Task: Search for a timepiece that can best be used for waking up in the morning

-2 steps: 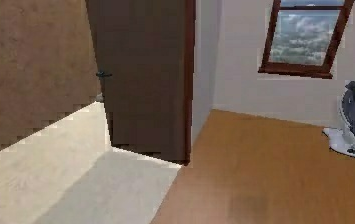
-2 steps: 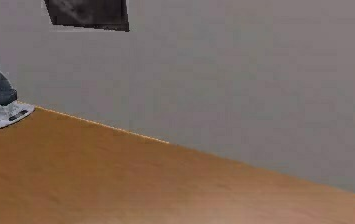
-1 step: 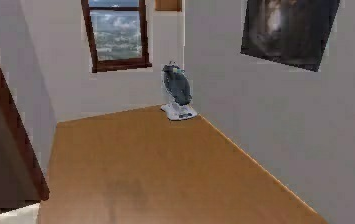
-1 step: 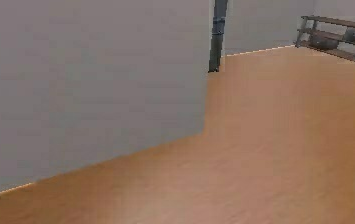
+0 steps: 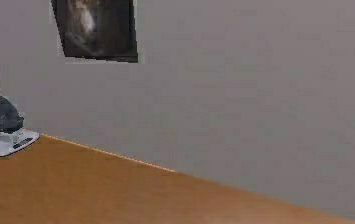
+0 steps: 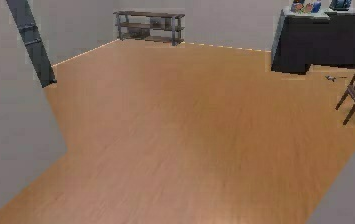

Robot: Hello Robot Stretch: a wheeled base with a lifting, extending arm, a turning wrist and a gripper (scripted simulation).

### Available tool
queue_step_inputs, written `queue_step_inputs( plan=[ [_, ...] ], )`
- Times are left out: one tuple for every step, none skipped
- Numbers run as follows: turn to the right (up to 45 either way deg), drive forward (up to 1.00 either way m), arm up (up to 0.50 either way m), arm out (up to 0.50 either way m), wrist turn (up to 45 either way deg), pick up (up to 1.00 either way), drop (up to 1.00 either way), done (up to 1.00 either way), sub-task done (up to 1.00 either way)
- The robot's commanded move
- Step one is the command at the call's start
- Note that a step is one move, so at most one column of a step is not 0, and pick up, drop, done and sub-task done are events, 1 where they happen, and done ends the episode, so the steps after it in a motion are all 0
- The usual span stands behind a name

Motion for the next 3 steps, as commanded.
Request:
queue_step_inputs(
  plan=[
    [21.0,0.00,0.00,0.00,0.0,0.00,0.00,0.00,0.00],
    [0.0,0.05,0.00,0.00,0.0,0.00,0.00,0.00,0.00],
    [-45.0,0.00,0.00,0.00,0.0,0.00,0.00,0.00,0.00]
  ],
)
